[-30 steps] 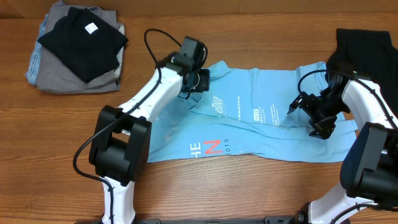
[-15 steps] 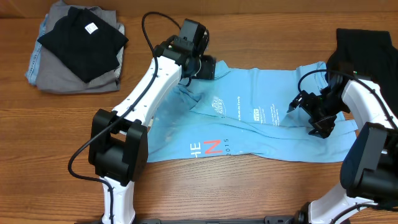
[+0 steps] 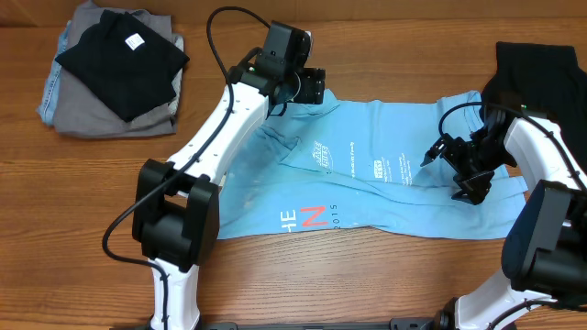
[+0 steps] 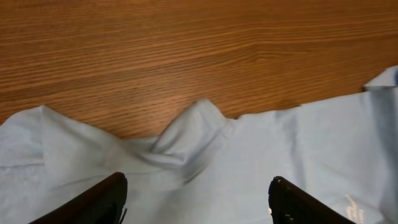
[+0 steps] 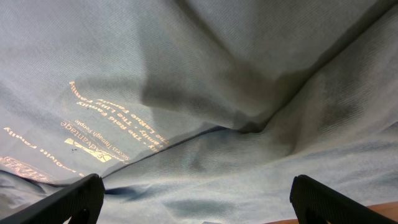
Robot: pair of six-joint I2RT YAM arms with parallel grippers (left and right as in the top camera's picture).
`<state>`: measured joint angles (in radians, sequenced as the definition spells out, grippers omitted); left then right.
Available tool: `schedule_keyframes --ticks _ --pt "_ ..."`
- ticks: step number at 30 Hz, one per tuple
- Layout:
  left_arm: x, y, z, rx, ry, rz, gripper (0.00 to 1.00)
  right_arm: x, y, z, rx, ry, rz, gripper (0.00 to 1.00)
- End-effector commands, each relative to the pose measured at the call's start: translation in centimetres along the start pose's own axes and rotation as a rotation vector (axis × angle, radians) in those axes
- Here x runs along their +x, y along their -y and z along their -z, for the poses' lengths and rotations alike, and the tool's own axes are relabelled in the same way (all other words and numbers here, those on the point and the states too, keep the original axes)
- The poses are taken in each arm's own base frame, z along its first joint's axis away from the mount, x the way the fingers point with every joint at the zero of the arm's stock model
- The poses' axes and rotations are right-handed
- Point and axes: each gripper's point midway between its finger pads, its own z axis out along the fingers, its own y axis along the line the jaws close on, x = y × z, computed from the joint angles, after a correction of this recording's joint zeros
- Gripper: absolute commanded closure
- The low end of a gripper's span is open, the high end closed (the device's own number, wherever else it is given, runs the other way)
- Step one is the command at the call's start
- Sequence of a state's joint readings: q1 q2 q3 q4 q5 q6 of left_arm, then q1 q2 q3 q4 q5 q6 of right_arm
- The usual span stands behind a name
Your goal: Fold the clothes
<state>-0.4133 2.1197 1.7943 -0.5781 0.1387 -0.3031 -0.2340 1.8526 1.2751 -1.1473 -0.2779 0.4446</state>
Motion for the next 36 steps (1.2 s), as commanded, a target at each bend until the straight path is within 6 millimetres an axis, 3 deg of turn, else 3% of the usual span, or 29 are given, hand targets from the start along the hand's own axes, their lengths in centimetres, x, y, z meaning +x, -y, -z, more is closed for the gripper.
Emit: schedule_keyframes --ticks 1,8,13,29,36 --pt "0.1 -3.0 -2.3 -0.069 -0.008 0.017 0.23 0.4 -0.3 0.3 -0.010 -0.003 0.003 0.00" --pt "1.7 -9.0 -4.3 -0.120 -0.076 0.126 0.22 0.2 0.2 0.3 0.018 0.007 0.008 0.00" --pt "2.2 -11.1 -4.8 -0.124 -0.098 0.125 0.23 0.1 0.1 0.3 0.014 0.013 0.010 0.00" --pt "4.0 -10.6 -4.9 -0.117 -0.168 0.116 0.35 0.0 0.1 0.3 0.013 0.016 0.007 0.00" --pt "6.0 -10.9 -6.6 -0.103 -0.228 0.131 0.34 0.1 0.1 0.3 0.015 0.012 0.006 0.00"
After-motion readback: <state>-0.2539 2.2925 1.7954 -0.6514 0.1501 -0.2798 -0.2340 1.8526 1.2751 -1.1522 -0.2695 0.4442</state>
